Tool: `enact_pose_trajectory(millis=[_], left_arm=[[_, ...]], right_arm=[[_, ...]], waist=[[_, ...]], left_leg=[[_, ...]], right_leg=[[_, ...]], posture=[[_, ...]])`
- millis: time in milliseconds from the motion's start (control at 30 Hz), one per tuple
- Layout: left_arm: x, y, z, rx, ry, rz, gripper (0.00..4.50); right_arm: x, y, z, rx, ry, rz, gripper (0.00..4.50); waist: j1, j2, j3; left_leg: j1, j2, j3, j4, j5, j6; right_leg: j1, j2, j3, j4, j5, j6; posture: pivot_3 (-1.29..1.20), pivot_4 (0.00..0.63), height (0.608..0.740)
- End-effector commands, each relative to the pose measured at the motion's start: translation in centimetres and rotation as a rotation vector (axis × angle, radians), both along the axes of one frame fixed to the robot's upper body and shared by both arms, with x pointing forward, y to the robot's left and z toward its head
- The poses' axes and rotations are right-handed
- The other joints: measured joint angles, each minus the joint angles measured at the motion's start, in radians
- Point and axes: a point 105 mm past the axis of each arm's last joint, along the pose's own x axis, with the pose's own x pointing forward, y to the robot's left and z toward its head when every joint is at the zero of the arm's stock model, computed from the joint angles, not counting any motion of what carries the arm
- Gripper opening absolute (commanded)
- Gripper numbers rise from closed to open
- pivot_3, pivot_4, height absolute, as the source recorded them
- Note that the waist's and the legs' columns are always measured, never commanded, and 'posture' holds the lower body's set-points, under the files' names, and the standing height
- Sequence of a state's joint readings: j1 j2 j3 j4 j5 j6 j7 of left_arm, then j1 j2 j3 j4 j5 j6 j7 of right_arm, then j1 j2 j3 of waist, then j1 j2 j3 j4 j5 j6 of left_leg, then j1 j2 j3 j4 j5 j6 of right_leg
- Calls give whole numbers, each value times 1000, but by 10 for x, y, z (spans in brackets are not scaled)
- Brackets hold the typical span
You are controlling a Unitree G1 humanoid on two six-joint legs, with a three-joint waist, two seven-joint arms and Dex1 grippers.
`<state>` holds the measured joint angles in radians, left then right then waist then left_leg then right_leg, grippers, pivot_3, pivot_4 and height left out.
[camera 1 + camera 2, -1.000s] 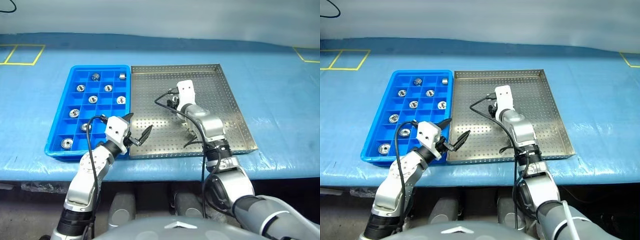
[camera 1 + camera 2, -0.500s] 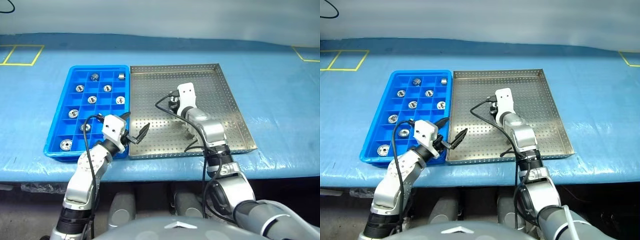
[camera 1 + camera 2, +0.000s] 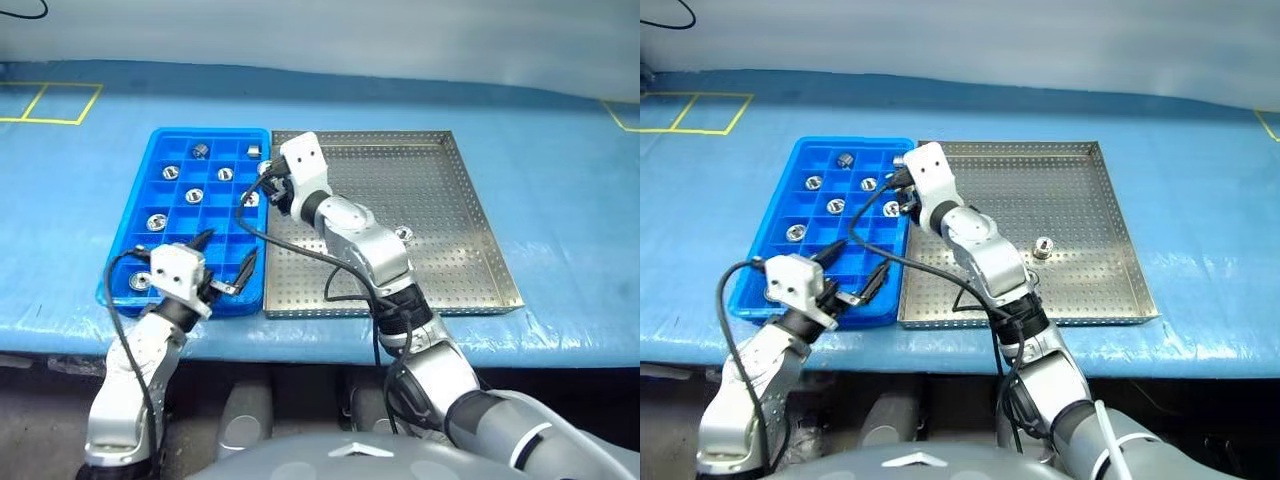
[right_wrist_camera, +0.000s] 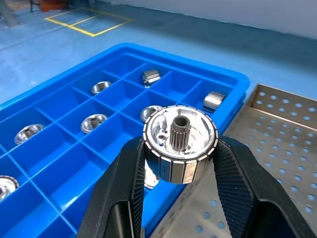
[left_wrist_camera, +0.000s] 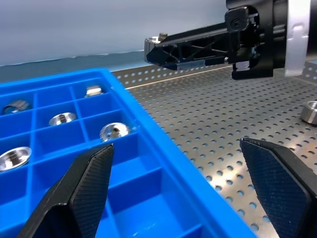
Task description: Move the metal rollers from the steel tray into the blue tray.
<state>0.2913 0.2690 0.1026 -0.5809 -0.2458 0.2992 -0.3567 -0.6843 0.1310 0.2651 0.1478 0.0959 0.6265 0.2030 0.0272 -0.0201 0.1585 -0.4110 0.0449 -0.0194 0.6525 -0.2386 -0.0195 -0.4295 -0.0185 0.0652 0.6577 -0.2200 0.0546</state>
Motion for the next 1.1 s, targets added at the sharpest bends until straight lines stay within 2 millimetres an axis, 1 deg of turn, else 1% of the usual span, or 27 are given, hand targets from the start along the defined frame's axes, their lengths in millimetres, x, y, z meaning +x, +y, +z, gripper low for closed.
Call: enact_pose_trajectory(millis=[33, 167, 333, 433, 600, 733, 900, 1100], left_arm=[[-8, 10, 18, -8, -78, 66, 4500], [-13, 14, 17, -12, -76, 113, 4500], [-16, 12, 16, -23, -72, 128, 4500], [-17, 11, 16, -26, -74, 132, 4500], [-17, 11, 19, -33, -85, 144, 4500], [-18, 11, 19, -36, -83, 152, 4500], [-21, 10, 19, -39, -81, 161, 4500], [-24, 12, 19, -46, -79, 183, 4500]], right_arm=[[-14, 45, 16, 38, -51, 135, 1671], [-19, 65, -2, -4, -31, 203, 1671], [-19, 78, -10, -21, -29, 237, 1671], [-18, 81, -8, -15, -40, 244, 1671], [-27, 91, 14, 64, -67, 306, 1671], [-31, 98, 22, 84, -79, 332, 1671], [-31, 102, 18, 72, -72, 336, 1671], [-27, 107, 3, 41, -38, 339, 1671]], waist=[[9, 0, 0], [27, 0, 0], [33, 0, 0], [40, 0, 0], [51, 0, 0], [63, 0, 0], [75, 0, 0], [78, 0, 0]], left_leg=[[0, 0, 0, 0, 0, 0], [1, 0, 0, 0, 0, 0], [2, 1, 0, 0, 0, -1], [3, 1, 0, 0, 0, -1], [2, 2, 0, -1, 0, -1], [2, 2, 0, -3, 0, -1], [2, 2, -1, -4, 0, -1], [2, 2, -1, -4, 0, -1]], right_leg=[[0, 0, 0, 0, -2, -1], [0, 0, -1, 0, -3, -1], [1, 1, 0, 1, -4, 0], [1, 2, 0, 2, -5, -1], [0, 2, 0, 2, -6, -1], [0, 2, 0, 1, -5, -3], [-1, 2, -1, 1, -6, -4], [0, 2, -1, 1, -7, -3]], posture=[[295, 150, 740], [333, 150, 740], [354, 150, 740], [363, 150, 740], [380, 150, 740], [396, 150, 740], [427, 150, 740], [460, 150, 740]])
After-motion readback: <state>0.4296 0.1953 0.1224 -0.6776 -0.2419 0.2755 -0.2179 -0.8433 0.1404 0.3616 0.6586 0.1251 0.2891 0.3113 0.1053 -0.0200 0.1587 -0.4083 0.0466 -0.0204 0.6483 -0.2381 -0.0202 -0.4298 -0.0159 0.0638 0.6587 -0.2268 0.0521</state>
